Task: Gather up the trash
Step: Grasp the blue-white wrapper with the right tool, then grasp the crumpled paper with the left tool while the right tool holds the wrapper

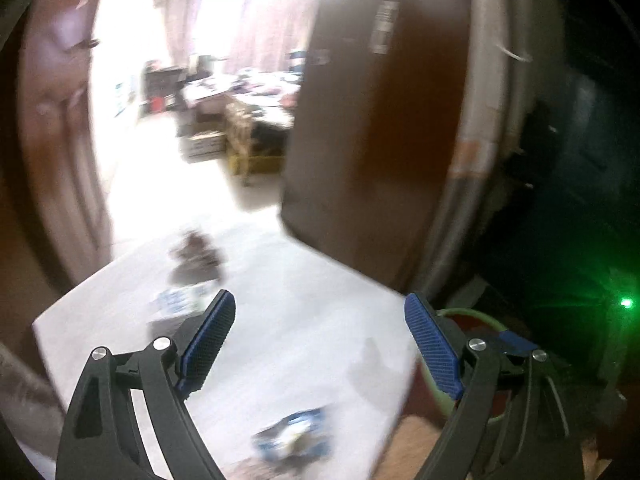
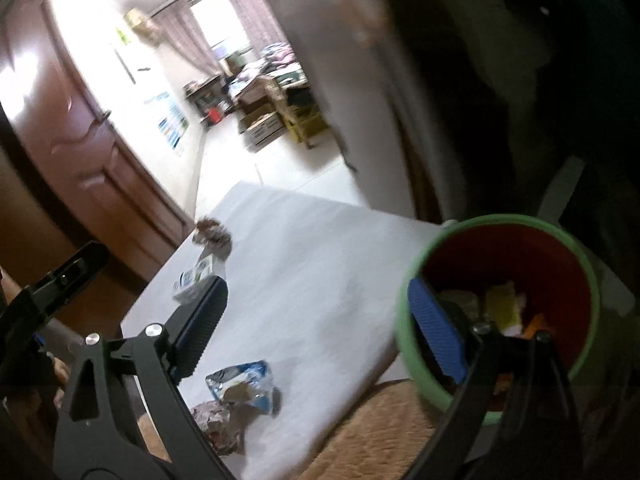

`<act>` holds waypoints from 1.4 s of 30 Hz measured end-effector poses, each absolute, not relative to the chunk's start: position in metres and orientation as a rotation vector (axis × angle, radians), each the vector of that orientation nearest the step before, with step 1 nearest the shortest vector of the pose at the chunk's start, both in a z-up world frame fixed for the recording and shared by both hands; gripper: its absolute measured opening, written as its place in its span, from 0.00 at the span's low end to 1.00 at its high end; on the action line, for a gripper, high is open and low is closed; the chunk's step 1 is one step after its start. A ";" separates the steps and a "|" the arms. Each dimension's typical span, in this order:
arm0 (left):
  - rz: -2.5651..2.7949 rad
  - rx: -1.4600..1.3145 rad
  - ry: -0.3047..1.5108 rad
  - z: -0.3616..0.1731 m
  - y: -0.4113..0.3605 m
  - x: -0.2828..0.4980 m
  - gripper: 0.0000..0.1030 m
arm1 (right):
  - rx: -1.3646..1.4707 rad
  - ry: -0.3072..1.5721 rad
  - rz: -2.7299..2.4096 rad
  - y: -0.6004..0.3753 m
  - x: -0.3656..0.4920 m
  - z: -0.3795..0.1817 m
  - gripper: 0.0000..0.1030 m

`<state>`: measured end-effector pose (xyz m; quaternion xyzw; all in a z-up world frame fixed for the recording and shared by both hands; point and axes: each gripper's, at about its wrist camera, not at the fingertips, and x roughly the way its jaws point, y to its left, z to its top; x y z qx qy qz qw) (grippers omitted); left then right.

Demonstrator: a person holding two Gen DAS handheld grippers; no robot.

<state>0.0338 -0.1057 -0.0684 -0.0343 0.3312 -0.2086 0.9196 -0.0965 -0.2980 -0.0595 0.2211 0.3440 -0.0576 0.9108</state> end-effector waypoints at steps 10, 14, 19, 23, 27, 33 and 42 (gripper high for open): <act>-0.262 -0.169 0.823 -0.166 -0.026 -0.008 0.80 | 0.332 0.869 -0.011 -0.195 -0.073 -0.131 0.90; -0.247 -0.066 0.860 -0.189 -0.031 -0.015 0.80 | 0.247 1.003 0.035 -0.168 -0.057 -0.158 0.90; -0.203 -0.065 0.844 -0.189 -0.017 -0.011 0.80 | 0.215 1.058 -0.001 -0.163 -0.050 -0.179 0.90; -0.155 -0.079 0.837 -0.187 -0.003 -0.011 0.80 | 0.194 1.118 -0.001 -0.155 -0.043 -0.201 0.90; -0.158 -0.066 0.841 -0.186 -0.002 -0.013 0.80 | 0.213 1.145 0.017 -0.155 -0.037 -0.208 0.81; -0.224 -0.030 0.850 -0.183 -0.015 -0.019 0.80 | 0.259 1.110 0.068 -0.161 -0.038 -0.196 0.41; -0.334 0.089 0.897 -0.193 -0.052 -0.032 0.80 | 0.406 0.974 0.011 -0.202 -0.045 -0.160 0.38</act>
